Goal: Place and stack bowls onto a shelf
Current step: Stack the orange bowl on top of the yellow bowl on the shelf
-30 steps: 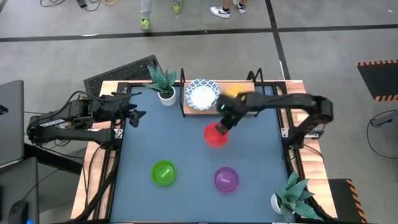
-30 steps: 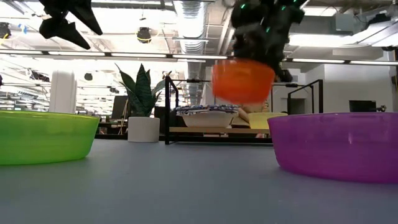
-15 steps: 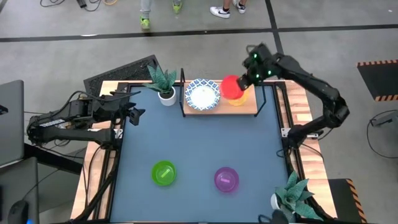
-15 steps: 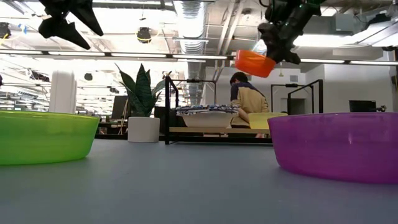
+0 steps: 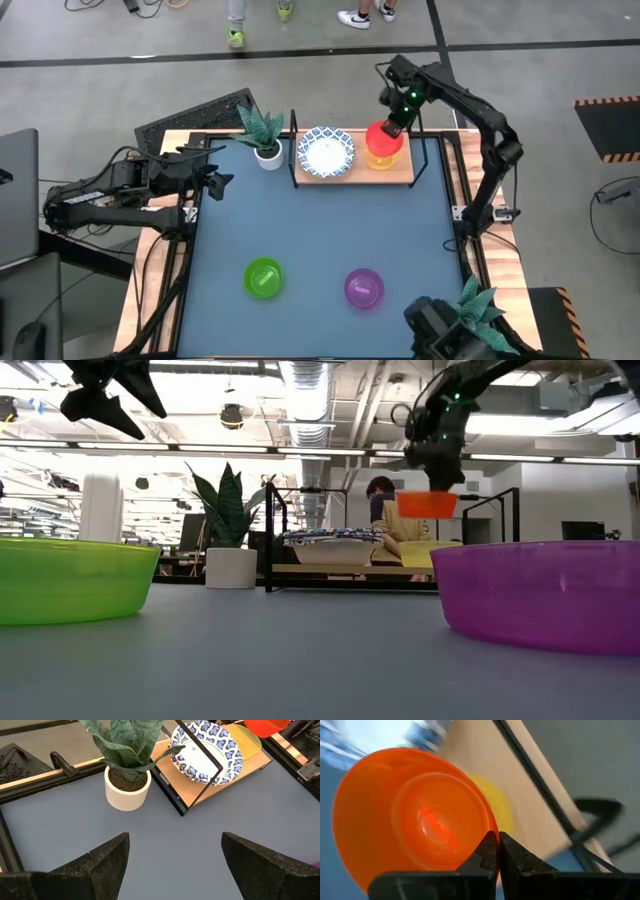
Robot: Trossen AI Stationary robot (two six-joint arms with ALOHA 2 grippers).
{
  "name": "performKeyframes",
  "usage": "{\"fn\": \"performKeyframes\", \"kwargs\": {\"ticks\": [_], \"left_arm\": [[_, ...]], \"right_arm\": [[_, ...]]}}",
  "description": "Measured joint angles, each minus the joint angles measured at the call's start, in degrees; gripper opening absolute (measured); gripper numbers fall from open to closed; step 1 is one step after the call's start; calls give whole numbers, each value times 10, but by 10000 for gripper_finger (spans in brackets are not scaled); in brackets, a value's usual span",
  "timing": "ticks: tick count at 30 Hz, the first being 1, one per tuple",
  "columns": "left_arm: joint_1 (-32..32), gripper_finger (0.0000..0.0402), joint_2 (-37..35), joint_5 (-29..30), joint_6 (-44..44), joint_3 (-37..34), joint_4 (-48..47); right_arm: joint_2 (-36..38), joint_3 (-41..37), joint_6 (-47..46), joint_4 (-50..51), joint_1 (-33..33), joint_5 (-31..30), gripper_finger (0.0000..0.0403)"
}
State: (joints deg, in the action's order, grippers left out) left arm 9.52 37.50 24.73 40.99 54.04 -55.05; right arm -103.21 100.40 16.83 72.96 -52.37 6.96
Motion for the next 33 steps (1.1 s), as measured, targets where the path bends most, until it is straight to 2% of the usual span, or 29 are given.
{"fn": "performKeyframes", "kwargs": {"ticks": [3,12,18,33], "left_arm": [[0,300,0,0,0,0,0],[0,300,0,1,2,0,0],[0,300,0,1,2,0,-1],[0,300,0,3,2,0,-1]], "right_arm": [[-22,9,9,14,-12,-20,23],[-47,10,18,-3,-13,-20,23],[-49,-3,13,-33,-14,-13,23],[-49,-8,12,-29,-17,-10,23]]}}
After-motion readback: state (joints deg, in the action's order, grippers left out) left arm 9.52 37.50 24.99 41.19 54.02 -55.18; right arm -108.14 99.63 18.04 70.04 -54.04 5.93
